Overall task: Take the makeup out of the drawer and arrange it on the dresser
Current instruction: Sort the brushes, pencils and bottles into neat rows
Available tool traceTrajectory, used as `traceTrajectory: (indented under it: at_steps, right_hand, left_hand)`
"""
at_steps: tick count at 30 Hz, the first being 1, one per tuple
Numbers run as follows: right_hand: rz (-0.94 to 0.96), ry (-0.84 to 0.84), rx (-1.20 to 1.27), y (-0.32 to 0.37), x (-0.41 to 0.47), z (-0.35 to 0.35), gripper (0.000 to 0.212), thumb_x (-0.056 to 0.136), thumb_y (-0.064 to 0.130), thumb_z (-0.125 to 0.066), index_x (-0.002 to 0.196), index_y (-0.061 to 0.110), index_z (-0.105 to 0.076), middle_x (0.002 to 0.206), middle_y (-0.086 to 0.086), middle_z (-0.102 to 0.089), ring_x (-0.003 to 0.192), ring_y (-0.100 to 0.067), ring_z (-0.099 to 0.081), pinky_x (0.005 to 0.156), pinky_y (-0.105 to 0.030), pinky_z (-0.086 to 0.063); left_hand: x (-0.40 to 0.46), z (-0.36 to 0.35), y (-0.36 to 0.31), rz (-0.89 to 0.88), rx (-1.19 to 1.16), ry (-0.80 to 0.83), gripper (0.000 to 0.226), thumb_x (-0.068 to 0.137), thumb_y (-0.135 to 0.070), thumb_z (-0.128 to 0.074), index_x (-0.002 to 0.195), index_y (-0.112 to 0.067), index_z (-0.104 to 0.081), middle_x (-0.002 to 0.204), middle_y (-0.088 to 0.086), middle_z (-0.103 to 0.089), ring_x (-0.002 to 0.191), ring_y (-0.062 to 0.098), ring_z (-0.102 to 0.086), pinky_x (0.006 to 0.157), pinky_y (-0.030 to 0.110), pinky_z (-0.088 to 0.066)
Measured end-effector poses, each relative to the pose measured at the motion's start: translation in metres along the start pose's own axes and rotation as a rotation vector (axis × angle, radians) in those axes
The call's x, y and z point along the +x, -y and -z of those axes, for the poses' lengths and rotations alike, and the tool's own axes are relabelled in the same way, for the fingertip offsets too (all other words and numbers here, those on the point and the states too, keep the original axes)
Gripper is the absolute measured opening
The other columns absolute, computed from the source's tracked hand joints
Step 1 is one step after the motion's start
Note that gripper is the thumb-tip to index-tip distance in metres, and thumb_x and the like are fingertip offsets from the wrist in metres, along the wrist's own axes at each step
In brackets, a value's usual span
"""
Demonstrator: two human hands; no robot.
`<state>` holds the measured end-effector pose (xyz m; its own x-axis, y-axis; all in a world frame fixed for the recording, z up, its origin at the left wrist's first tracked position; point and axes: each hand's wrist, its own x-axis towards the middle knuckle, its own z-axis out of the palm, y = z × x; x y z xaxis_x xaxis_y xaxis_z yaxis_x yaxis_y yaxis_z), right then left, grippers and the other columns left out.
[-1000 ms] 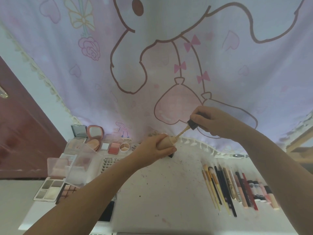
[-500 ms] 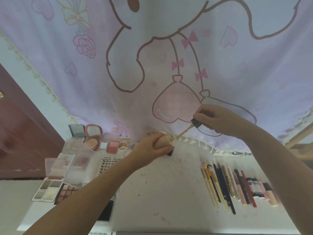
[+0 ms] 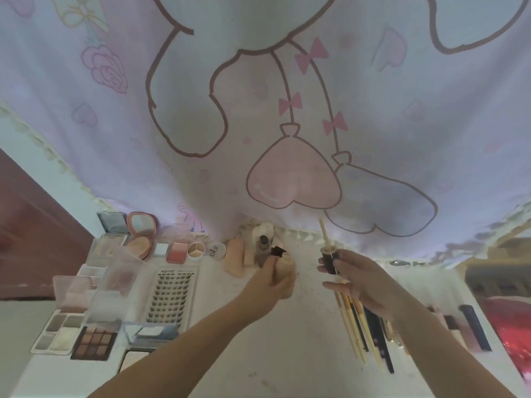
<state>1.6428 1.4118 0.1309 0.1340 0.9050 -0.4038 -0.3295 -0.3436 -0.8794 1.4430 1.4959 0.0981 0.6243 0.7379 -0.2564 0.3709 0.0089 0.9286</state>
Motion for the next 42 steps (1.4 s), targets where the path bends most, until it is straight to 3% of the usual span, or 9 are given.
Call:
traceTrajectory:
  at_steps: [2,6,9,14,18,23,30,34,42]
  right_hand:
    - [-0.017,-0.038,-0.03,-0.022,0.009,0.006,0.024,0.091,0.01,-0.055,0.115,0.007,-0.06,0.112,-0.008,-0.069,0.108,-0.019,-0.064,0.086,-0.036,-0.054]
    - [0.027,-0.188,-0.304,-0.044,0.035,0.011,0.02,0.094,0.004,-0.052,0.113,0.01,-0.052,0.115,-0.005,-0.065,0.104,-0.014,-0.06,0.079,-0.014,-0.046]
    - [0.132,-0.342,-0.541,-0.055,0.054,0.02,0.022,0.089,0.01,-0.059,0.107,0.022,-0.058,0.107,0.006,-0.061,0.097,-0.004,-0.058,0.073,-0.006,-0.04]
    - [0.167,-0.449,-0.725,-0.073,0.091,0.032,0.028,0.088,0.016,-0.061,0.116,0.019,-0.057,0.107,0.0,-0.053,0.081,-0.002,-0.054,0.064,-0.006,-0.039]
    - [0.155,-0.455,-0.73,-0.088,0.113,0.029,0.025,0.089,0.016,-0.059,0.113,0.022,-0.055,0.11,-0.001,-0.053,0.079,0.001,-0.054,0.063,-0.007,-0.039]
    - [0.056,-0.458,-0.776,-0.099,0.125,0.027,0.03,0.091,0.021,-0.056,0.121,0.022,-0.052,0.117,-0.002,-0.049,0.082,-0.013,-0.054,0.071,-0.024,-0.041]
    - [0.091,-0.427,-0.815,-0.099,0.134,0.02,0.029,0.091,0.022,-0.052,0.119,0.026,-0.05,0.117,0.002,-0.046,0.082,-0.016,-0.056,0.068,-0.028,-0.042]
    - [0.067,-0.424,-0.82,-0.1,0.137,0.017,0.028,0.091,0.027,-0.051,0.118,0.031,-0.047,0.12,0.003,-0.047,0.084,-0.017,-0.059,0.071,-0.032,-0.05]
    - [0.084,-0.44,-0.721,-0.073,0.108,0.032,0.051,0.089,0.014,-0.059,0.136,0.016,-0.04,0.118,-0.003,-0.049,0.088,-0.013,-0.056,0.075,-0.025,-0.046]
  left_hand:
    - [0.008,-0.017,0.006,-0.007,0.096,-0.059,0.023,0.089,-0.024,-0.062,0.109,-0.028,-0.052,0.099,-0.013,-0.057,0.094,0.013,-0.057,0.076,0.013,-0.045]
    - [0.029,-0.033,0.009,-0.034,0.245,-0.256,0.032,0.083,-0.024,-0.068,0.114,-0.019,-0.059,0.105,-0.006,-0.054,0.093,0.01,-0.052,0.079,0.018,-0.039]
    - [0.051,-0.032,-0.001,-0.047,0.236,-0.265,0.03,0.084,-0.026,-0.066,0.112,-0.019,-0.058,0.105,-0.004,-0.06,0.097,0.014,-0.057,0.081,0.023,-0.044]
    - [0.104,-0.029,-0.018,-0.036,0.408,-0.239,0.028,0.09,-0.026,-0.056,0.116,-0.015,-0.053,0.112,0.004,-0.058,0.102,0.022,-0.055,0.081,0.026,-0.043]
    - [0.135,-0.025,-0.018,0.008,0.737,-0.054,0.023,0.088,-0.024,-0.056,0.107,-0.012,-0.05,0.095,0.005,-0.058,0.086,0.025,-0.057,0.069,0.031,-0.046]
    - [0.151,-0.023,-0.007,0.077,0.971,0.017,0.024,0.089,-0.02,-0.055,0.112,-0.016,-0.048,0.107,0.005,-0.06,0.094,0.027,-0.057,0.065,0.032,-0.042]
    - [0.163,-0.019,-0.003,0.004,1.162,0.023,0.031,0.09,-0.029,-0.05,0.119,-0.019,-0.048,0.11,0.001,-0.062,0.1,0.024,-0.057,0.087,0.032,-0.032]
    - [0.165,-0.015,-0.003,0.016,1.224,0.046,0.036,0.091,-0.028,-0.05,0.125,-0.018,-0.045,0.12,0.002,-0.057,0.109,0.024,-0.052,0.091,0.033,-0.032]
    - [0.149,-0.009,-0.03,-0.047,1.257,0.043,0.055,0.087,-0.018,-0.051,0.138,-0.013,-0.032,0.134,0.008,-0.047,0.122,0.027,-0.044,0.094,0.038,-0.034]
